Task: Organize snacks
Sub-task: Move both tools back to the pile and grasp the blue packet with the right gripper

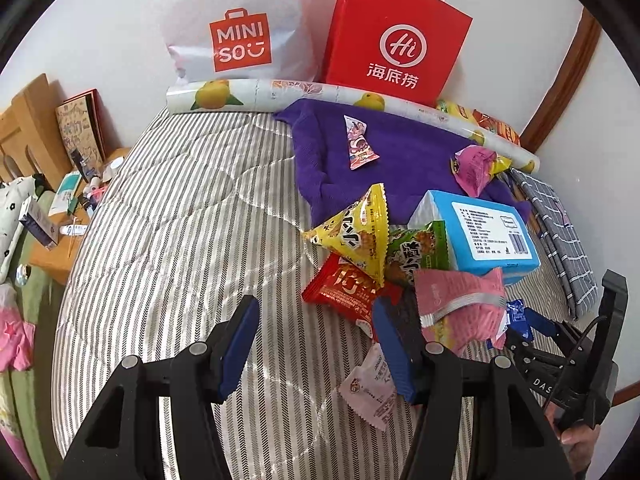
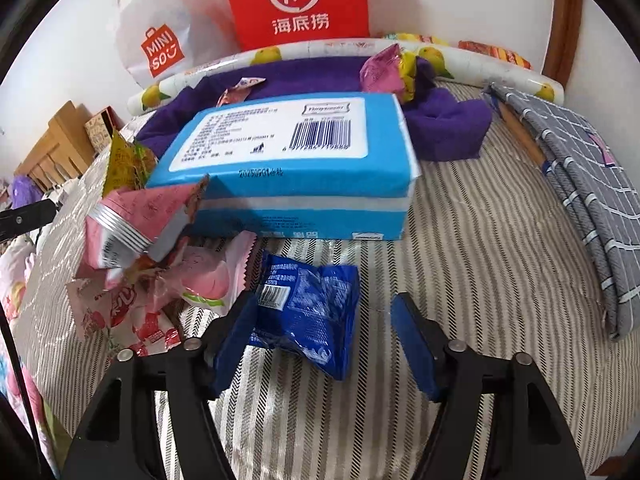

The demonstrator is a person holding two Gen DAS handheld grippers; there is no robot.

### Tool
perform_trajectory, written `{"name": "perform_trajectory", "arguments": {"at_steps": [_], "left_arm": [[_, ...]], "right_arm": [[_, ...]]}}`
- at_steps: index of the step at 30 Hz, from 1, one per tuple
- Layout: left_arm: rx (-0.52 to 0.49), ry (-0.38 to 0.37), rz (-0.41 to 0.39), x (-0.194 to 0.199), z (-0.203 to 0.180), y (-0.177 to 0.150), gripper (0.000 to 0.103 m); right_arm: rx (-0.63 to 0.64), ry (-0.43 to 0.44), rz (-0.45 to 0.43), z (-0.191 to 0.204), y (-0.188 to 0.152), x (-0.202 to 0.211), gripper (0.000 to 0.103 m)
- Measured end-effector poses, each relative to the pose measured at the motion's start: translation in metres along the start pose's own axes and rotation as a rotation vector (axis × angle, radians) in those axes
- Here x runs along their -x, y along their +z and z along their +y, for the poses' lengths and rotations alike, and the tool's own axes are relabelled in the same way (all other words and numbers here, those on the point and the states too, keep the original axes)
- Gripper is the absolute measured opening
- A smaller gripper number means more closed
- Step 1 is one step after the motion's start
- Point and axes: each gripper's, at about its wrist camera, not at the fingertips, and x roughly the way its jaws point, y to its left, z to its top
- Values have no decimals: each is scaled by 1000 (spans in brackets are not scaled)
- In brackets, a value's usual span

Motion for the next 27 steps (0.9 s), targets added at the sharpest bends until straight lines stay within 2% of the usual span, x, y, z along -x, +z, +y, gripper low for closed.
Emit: {"name": "perform_trajectory", "arguments": {"at_steps": [4, 11, 13, 15, 16, 18, 21, 27], "left_arm": [[-4, -2, 3, 0, -1, -1, 57], [-6, 5, 6, -2, -1, -4, 57], [5, 1, 9, -4, 1, -4, 57], [9, 3, 16, -6, 1, -5, 57], [8, 4, 18, -7, 2, -6, 57], [1, 7, 19, -7, 2, -9, 57], [1, 2, 20, -7, 4, -11, 57], [-20, -25, 34, -11, -3, -20, 57]], "right_arm": [[11, -16, -3, 7, 1, -3, 80], [31, -20, -28, 10, 0, -6, 78], [26, -14, -43, 10, 1, -5, 65], [46, -1, -55, 13, 1, -5, 47], [52, 4, -59, 14, 1, -4, 45], [43, 21, -80, 13, 0, 0, 35], [12, 53, -96, 3, 0, 9, 30], [-20, 30, -127, -21, -1, 25, 27]]}}
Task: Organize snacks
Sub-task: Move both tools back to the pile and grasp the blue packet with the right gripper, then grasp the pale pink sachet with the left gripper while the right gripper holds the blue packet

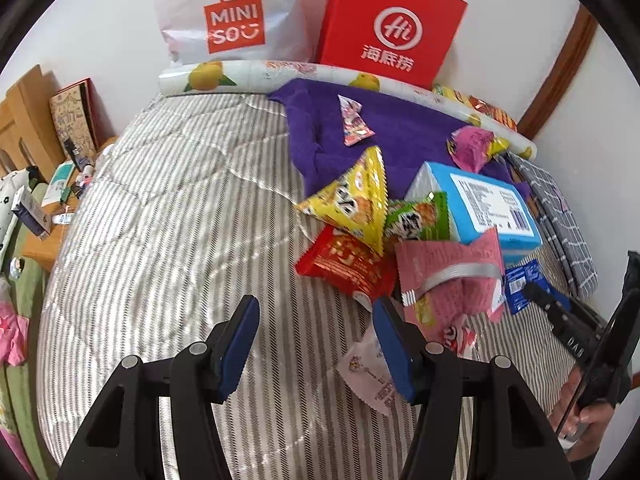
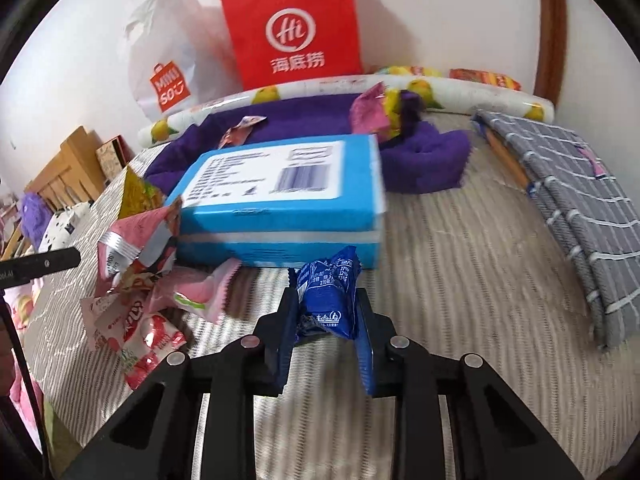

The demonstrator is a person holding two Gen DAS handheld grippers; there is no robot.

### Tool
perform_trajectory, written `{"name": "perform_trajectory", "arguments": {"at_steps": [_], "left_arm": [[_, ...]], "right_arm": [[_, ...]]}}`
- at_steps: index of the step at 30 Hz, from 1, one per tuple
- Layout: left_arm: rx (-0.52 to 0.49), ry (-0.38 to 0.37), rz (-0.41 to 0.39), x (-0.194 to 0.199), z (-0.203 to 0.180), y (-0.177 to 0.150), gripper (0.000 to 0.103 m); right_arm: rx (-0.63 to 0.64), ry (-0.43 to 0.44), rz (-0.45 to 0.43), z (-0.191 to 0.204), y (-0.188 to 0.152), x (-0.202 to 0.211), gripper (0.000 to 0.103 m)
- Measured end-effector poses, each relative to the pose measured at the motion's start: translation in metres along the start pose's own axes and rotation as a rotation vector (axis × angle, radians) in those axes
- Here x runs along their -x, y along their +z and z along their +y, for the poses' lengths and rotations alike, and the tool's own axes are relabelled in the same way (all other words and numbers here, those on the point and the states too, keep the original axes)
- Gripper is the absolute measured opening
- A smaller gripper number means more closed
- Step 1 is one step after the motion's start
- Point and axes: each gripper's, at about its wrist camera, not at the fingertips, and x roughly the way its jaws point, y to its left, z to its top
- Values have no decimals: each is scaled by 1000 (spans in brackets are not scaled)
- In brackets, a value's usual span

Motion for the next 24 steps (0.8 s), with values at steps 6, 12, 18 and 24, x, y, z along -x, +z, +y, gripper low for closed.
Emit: {"name": "perform_trajectory", "arguments": {"at_steps": [6, 12, 18, 24], "left_arm": [[-79, -17, 40, -16, -18, -14, 57], [-169, -31, 83, -30, -36, -25, 57], [-231, 23, 84, -37, -50, -29, 63], [-313, 49, 66, -37, -64, -33, 47]], "right_arm": [[-7, 0, 23, -15, -5, 3, 28], [-10, 2, 19, -17, -9, 5, 29], [7, -13, 21, -15, -11, 5, 32], [-5, -17, 29, -22, -11, 9, 68]]}}
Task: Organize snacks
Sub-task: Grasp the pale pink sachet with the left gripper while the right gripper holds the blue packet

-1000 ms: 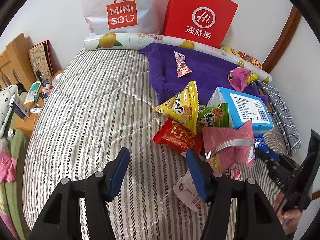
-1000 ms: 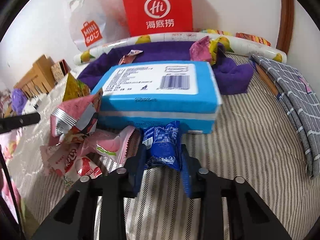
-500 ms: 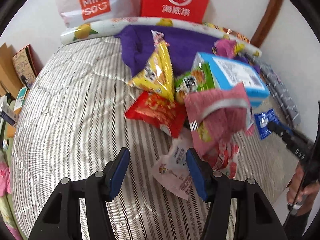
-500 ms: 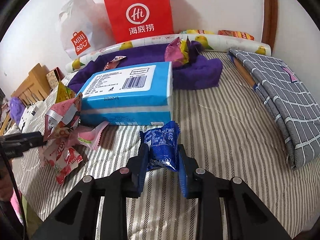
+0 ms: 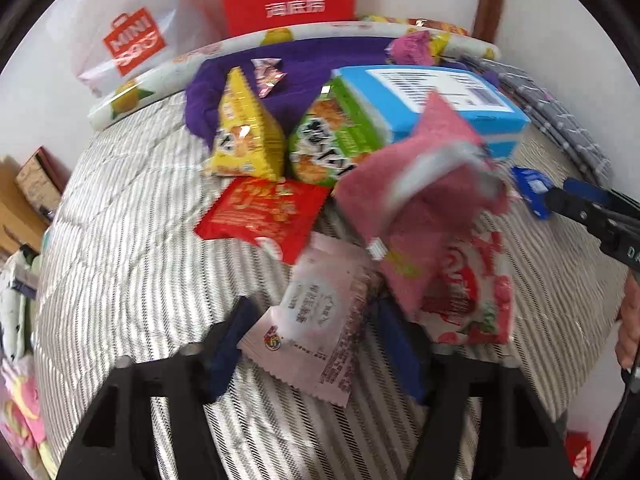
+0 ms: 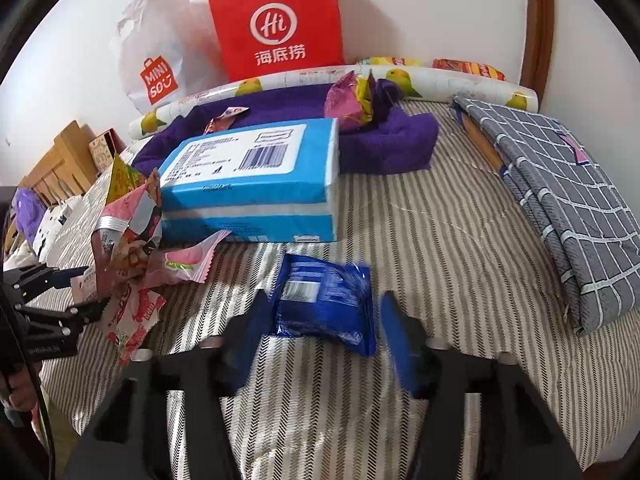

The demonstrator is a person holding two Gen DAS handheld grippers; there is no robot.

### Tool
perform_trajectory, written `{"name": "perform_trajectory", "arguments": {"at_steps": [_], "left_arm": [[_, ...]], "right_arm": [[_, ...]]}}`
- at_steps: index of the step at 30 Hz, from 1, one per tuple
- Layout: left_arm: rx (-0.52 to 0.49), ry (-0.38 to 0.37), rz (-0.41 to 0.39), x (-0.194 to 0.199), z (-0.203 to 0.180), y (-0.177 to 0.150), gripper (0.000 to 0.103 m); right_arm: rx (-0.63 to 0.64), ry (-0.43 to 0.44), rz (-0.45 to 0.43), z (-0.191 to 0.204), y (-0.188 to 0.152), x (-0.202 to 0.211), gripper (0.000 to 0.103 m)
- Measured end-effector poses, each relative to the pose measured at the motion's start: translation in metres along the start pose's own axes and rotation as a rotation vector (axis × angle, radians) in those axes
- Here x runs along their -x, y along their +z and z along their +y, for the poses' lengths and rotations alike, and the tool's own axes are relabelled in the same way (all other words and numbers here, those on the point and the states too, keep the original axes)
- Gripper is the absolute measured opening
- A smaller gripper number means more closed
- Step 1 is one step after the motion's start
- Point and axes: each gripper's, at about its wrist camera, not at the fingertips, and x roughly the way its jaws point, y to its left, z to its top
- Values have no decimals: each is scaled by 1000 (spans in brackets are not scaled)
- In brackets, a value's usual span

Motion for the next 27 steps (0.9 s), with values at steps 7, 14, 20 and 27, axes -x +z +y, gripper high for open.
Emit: {"name": "perform_trajectory", "arguments": {"at_steps": [7, 14, 20, 27], "left_arm": [[26, -16, -9, 8, 12, 0, 32], [102, -36, -10, 16, 32, -9, 32], [132, -42, -34, 29, 43, -11, 32], [146, -67, -85, 49, 45, -10, 32]], "right_arm": [[-32, 8, -13, -1, 4, 3, 84], [9, -137, 46, 16, 4, -30, 67], [21, -107, 37, 19, 3, -23, 46], [-4, -60, 4, 16, 6, 7, 46]]}}
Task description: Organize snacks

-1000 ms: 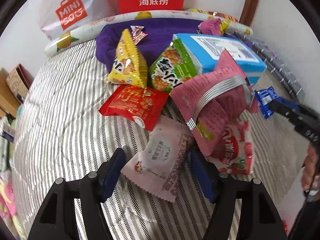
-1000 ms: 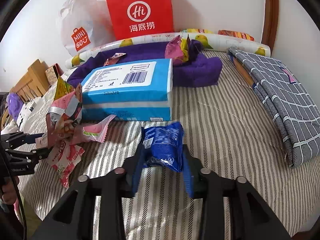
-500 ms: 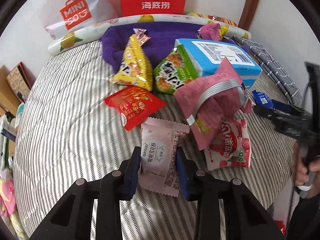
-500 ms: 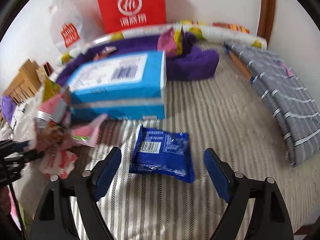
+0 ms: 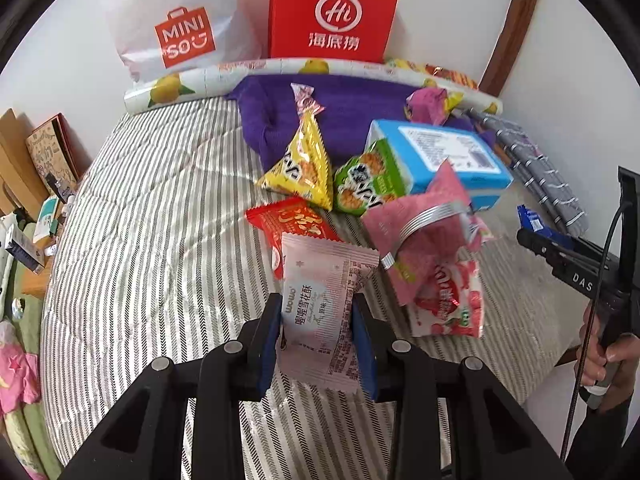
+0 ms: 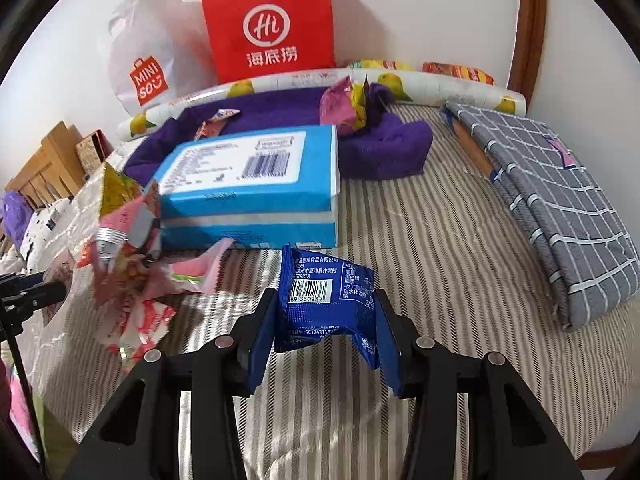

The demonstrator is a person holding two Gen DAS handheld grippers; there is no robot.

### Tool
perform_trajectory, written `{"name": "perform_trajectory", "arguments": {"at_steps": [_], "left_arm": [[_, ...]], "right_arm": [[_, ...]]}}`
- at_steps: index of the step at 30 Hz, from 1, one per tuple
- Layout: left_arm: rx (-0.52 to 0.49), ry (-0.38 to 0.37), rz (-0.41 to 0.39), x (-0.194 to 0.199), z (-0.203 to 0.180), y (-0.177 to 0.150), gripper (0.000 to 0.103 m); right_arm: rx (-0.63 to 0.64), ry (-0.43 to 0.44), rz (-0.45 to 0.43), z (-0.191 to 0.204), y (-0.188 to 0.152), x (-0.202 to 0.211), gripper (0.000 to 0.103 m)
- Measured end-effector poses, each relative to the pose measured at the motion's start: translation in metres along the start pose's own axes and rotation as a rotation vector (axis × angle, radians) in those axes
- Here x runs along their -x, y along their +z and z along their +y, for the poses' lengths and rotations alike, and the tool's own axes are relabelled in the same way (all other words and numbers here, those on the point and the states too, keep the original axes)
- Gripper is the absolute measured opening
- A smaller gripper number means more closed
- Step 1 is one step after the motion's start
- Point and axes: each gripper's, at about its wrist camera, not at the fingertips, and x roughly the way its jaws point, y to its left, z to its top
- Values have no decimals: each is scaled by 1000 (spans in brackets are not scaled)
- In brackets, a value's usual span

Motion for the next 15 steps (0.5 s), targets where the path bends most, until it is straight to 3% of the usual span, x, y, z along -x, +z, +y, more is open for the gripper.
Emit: {"name": "perform_trajectory", "arguments": {"at_steps": [15], "left_arm": [[9, -74, -42, 16, -10, 20, 32]], "right_arm": [[31, 55, -21, 22, 1, 15, 46]]}}
